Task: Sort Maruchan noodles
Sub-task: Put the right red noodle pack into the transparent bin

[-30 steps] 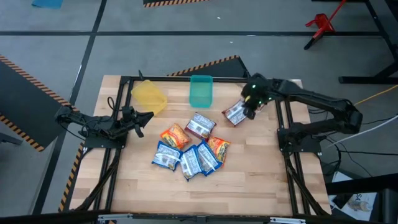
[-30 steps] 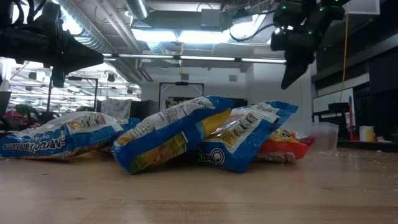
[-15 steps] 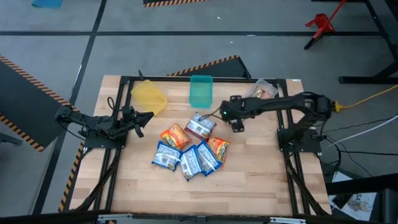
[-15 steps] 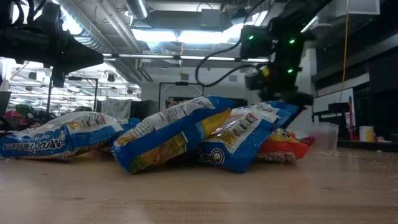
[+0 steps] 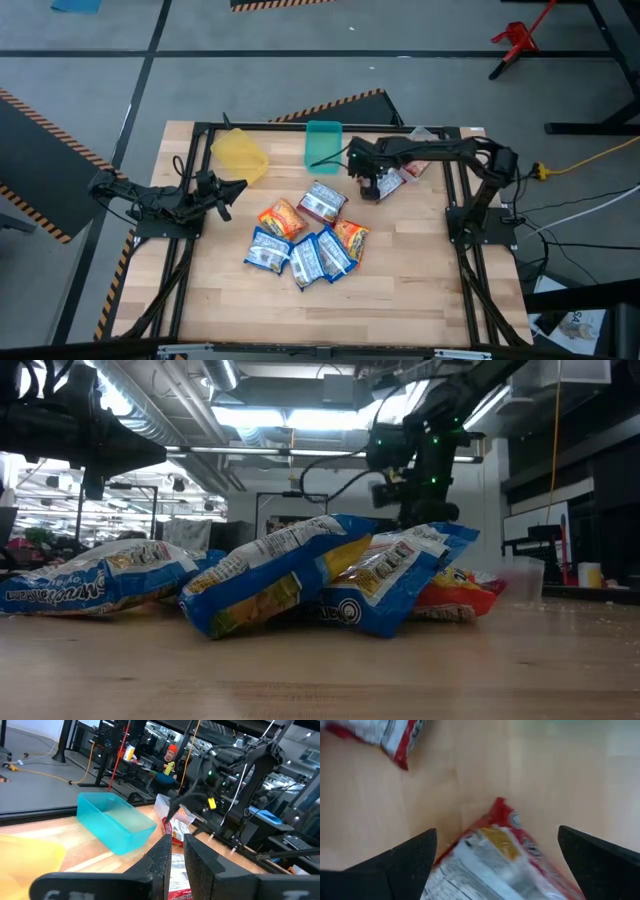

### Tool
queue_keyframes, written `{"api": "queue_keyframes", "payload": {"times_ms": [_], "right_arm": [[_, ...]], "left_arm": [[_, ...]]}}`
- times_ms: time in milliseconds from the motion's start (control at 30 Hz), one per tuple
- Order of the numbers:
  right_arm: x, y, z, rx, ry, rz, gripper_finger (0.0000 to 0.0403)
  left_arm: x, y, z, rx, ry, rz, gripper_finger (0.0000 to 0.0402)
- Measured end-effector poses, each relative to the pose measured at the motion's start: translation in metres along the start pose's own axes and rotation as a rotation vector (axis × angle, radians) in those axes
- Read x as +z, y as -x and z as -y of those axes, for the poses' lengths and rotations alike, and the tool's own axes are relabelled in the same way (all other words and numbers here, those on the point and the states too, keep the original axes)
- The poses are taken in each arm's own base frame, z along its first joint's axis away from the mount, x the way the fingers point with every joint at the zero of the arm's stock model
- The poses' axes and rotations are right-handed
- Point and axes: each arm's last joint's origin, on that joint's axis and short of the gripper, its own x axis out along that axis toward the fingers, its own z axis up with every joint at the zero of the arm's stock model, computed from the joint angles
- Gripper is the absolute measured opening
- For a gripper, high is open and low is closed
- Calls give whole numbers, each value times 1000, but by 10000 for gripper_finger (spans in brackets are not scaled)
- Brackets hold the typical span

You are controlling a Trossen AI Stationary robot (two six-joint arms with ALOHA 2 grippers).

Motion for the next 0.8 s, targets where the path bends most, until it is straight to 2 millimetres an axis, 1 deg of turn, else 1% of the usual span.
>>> {"api": "queue_keyframes", "payload": {"times_ms": [133, 267, 367, 467, 700, 800], "right_arm": [[0, -16, -1, 40, -8, -26, 399], [-2, -30, 0, 12, -7, -76, 398], [-1, -34, 1, -6, -6, -83, 373], [-1, -35, 1, -2, -10, -83, 317], [-1, -35, 1, -11, -33, -78, 138], [0, -35, 1, -10, -50, -75, 68]], "left_arm": [[0, 0, 0, 6, -1, 2, 44], [0, 0, 0, 6, -1, 2, 44], [0, 0, 0, 6, -1, 2, 44], [0, 0, 0, 6, -1, 2, 44], [0, 0, 0, 7, -1, 2, 44], [0, 0, 0, 7, -1, 2, 44]]}}
